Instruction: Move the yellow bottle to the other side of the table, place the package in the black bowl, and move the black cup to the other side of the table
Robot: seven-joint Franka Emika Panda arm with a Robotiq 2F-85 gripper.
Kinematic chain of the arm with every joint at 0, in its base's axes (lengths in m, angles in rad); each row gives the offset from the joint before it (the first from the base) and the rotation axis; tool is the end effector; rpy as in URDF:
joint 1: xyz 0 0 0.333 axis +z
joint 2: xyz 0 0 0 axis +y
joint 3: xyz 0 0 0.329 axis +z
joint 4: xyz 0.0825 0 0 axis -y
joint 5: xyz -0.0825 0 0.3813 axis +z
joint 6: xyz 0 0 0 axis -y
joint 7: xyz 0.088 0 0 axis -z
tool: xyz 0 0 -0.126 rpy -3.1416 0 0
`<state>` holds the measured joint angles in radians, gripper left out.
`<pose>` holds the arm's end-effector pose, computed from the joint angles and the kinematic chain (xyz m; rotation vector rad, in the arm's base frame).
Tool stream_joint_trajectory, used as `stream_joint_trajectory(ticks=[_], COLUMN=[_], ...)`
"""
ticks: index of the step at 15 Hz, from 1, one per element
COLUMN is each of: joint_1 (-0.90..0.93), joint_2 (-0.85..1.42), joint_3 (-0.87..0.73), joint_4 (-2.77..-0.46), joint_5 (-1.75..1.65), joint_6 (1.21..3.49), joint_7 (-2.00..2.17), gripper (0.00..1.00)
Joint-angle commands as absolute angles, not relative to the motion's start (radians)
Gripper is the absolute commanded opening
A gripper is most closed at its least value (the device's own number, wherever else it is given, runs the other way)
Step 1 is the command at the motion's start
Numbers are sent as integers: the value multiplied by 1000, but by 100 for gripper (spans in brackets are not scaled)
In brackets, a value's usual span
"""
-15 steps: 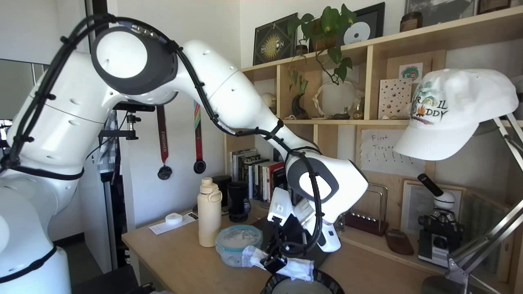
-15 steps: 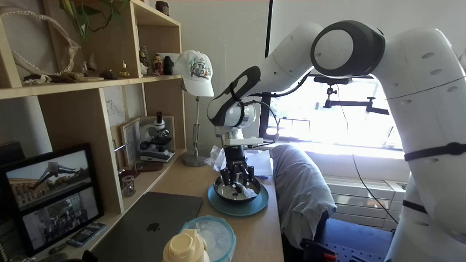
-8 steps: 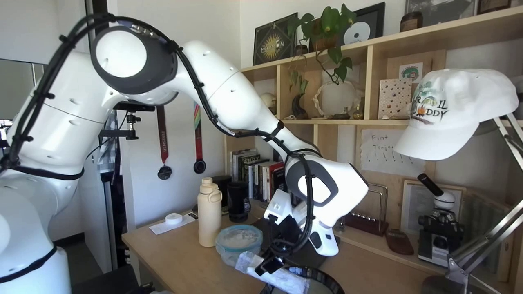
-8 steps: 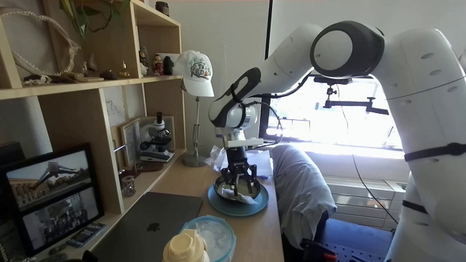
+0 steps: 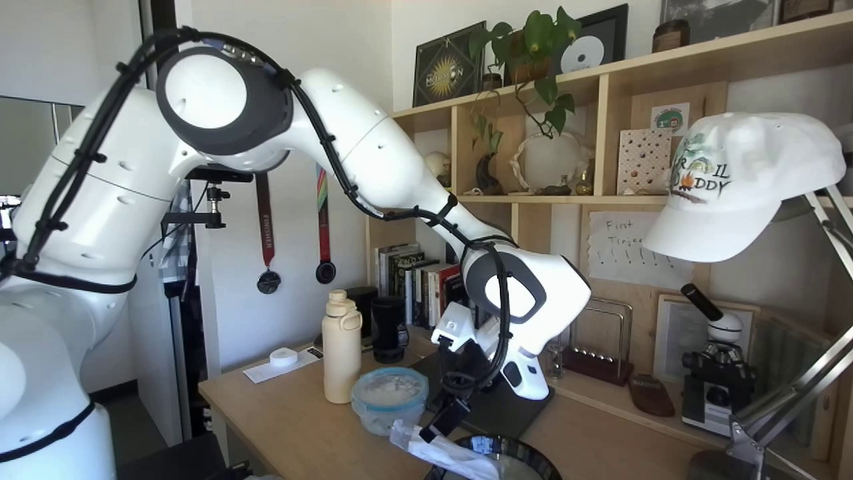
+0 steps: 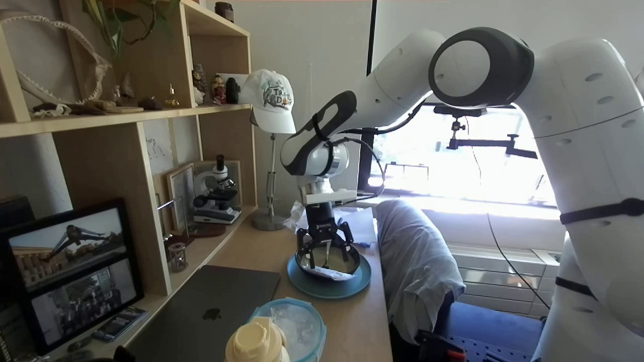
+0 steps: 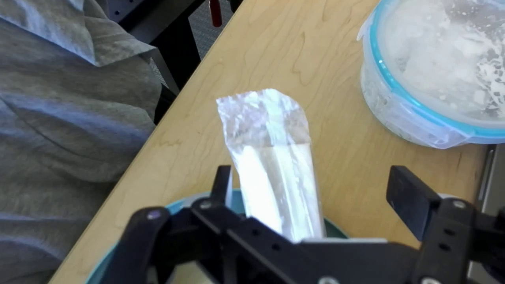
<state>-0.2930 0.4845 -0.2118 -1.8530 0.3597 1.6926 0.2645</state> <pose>0.5095 -0.2313 0.2340 -2.4263 1.2302 0.8314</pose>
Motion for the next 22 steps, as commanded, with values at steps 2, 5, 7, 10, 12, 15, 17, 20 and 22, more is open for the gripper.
stream_joint_trajectory(ticks=[2, 5, 7, 10, 12, 15, 17, 20, 22], joint_1=[-254, -229, -211, -188, -176, -150, -121, -77, -45], joint_2=[479, 488, 497, 511, 518, 517, 505, 499, 501], joint_3=[-206, -185, -168, -143, -127, -106, -90, -61, -36], joint_4=[-1793, -1748, -1718, -1685, -1669, -1647, -1631, -1587, -1556], joint_5=[335, 332, 328, 322, 319, 305, 269, 217, 186], joint_6=[1668, 1661, 1655, 1648, 1646, 1651, 1650, 1629, 1626], joint_7=[284, 267, 258, 245, 234, 216, 200, 175, 147], gripper=[100, 100, 100, 100, 100, 100, 100, 100, 100])
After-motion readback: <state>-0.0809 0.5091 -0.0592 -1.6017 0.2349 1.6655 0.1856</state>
